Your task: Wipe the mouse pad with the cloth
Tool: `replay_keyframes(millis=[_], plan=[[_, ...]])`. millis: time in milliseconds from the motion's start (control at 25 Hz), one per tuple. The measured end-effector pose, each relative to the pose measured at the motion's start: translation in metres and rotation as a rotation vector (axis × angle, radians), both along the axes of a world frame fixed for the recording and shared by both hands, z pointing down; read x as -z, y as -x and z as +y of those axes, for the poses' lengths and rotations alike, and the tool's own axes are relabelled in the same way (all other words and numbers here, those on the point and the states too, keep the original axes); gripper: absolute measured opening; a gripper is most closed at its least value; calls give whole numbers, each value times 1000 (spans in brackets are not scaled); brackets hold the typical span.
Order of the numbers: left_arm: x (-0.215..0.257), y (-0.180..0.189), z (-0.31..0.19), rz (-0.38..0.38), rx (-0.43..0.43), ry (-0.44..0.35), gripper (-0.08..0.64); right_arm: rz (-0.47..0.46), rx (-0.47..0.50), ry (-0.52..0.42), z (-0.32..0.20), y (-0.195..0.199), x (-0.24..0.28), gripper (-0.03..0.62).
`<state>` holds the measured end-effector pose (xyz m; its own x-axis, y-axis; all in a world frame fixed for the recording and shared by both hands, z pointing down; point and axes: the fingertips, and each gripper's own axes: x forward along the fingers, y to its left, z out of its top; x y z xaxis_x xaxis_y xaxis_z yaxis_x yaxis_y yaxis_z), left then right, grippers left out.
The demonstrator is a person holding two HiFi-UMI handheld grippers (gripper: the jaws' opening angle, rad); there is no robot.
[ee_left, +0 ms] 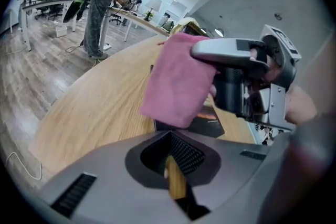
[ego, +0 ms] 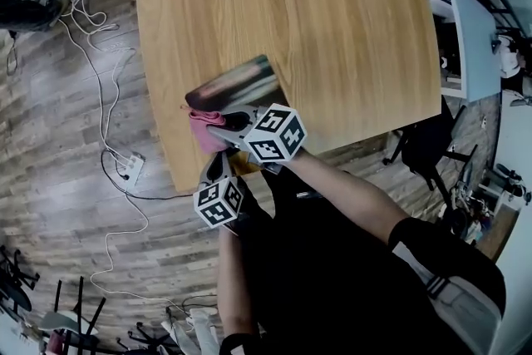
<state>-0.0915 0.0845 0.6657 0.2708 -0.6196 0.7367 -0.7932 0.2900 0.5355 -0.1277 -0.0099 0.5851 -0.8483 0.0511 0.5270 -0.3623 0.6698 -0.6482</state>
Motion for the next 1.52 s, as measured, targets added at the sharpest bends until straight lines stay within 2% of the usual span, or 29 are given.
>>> replay_keyframes(millis=[120,280,600,960,1520], plan=[[0,0,0,-2,-6,0,23,56,5,41,5,11,-36,66],[-1,2,0,-2,1,-1,23,178,25,-2,1,11,-68,66],[-1,4,3,-2,-2,18,23,249,22,-22,-9,-9,-79,66],[-2,8,3,11,5,32,23,321,-20,-88,-42,-68,-82,67],[-3,7,2,-9,-26,56,23,433,-227,-129,-97,-189,-84,67]])
